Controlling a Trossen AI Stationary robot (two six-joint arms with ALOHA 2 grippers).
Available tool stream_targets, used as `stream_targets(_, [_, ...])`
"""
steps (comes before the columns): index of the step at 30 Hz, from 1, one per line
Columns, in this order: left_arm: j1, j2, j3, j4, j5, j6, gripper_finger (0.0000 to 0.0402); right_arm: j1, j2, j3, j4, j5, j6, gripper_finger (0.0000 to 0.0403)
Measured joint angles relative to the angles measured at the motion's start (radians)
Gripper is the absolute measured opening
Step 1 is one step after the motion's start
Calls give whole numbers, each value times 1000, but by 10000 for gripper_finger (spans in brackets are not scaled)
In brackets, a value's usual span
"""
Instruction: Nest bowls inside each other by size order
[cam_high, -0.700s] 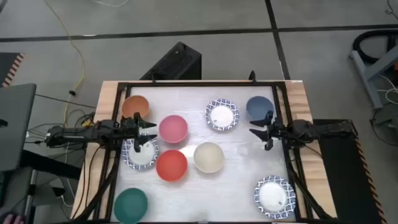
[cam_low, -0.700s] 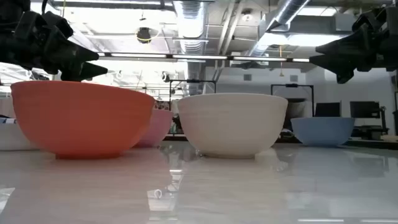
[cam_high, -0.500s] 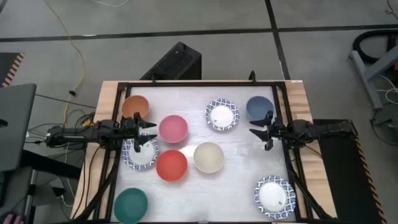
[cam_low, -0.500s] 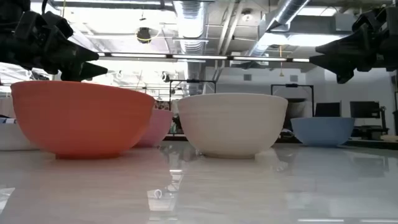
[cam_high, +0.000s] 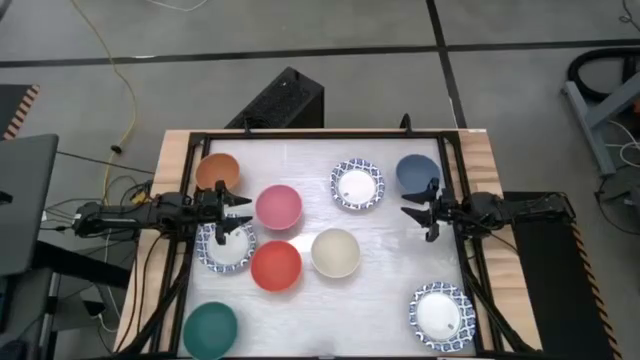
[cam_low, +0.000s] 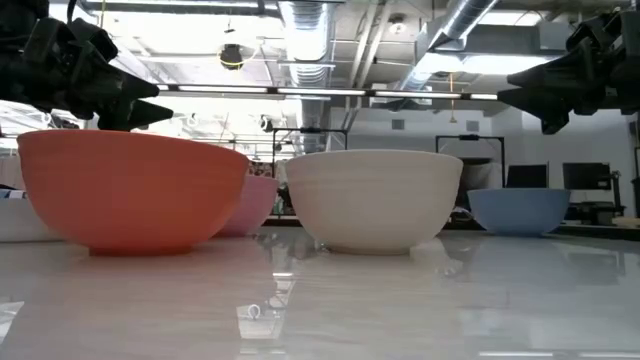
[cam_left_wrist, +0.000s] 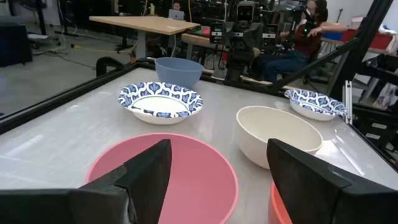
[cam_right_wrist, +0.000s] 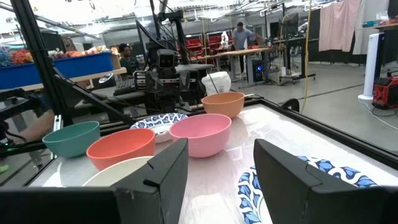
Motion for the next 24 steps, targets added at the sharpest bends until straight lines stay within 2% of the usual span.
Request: stream_targets(24, [0, 0, 0, 0, 0, 0, 254, 0, 0, 0, 0, 0, -29, 203])
